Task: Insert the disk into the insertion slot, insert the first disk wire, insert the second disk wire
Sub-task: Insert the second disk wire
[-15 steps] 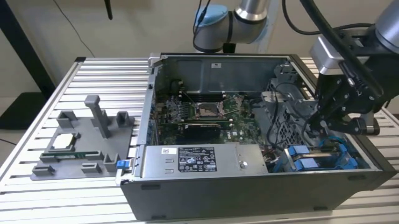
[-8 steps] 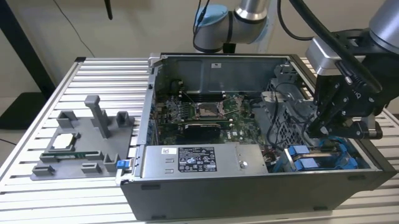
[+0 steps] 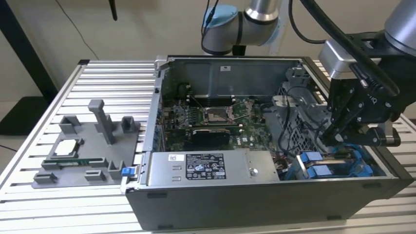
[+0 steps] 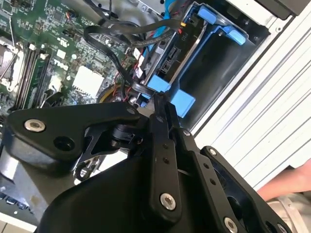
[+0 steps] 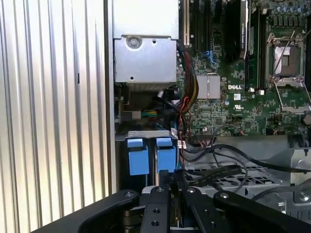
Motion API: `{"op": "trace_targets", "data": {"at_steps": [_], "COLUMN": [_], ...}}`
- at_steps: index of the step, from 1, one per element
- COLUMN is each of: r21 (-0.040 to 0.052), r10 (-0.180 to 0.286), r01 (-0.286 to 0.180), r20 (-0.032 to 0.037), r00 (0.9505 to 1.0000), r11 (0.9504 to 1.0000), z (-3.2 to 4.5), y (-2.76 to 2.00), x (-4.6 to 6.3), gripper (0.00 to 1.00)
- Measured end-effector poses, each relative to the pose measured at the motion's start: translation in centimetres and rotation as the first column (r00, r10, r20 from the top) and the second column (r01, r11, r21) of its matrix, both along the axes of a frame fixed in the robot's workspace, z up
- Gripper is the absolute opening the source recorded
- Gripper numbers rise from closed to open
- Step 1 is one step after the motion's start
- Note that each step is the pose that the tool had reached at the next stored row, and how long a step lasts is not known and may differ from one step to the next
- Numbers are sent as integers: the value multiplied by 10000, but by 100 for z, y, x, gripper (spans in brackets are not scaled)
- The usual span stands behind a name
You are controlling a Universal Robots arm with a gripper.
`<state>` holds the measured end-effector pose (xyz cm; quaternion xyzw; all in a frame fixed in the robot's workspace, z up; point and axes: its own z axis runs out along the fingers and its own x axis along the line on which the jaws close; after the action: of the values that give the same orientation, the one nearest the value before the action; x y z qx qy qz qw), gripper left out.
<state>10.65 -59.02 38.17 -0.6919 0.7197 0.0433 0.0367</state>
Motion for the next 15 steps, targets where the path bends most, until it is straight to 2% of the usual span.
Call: {"op": "trace_targets", "data": {"at_steps": [15], "r21": [-119], "r10": [0], "r01": [0], "r20": [0], "r00": [10000], "r11": [9999], "z": [-6], "y": [0], "x": [0], "gripper": [0]}}
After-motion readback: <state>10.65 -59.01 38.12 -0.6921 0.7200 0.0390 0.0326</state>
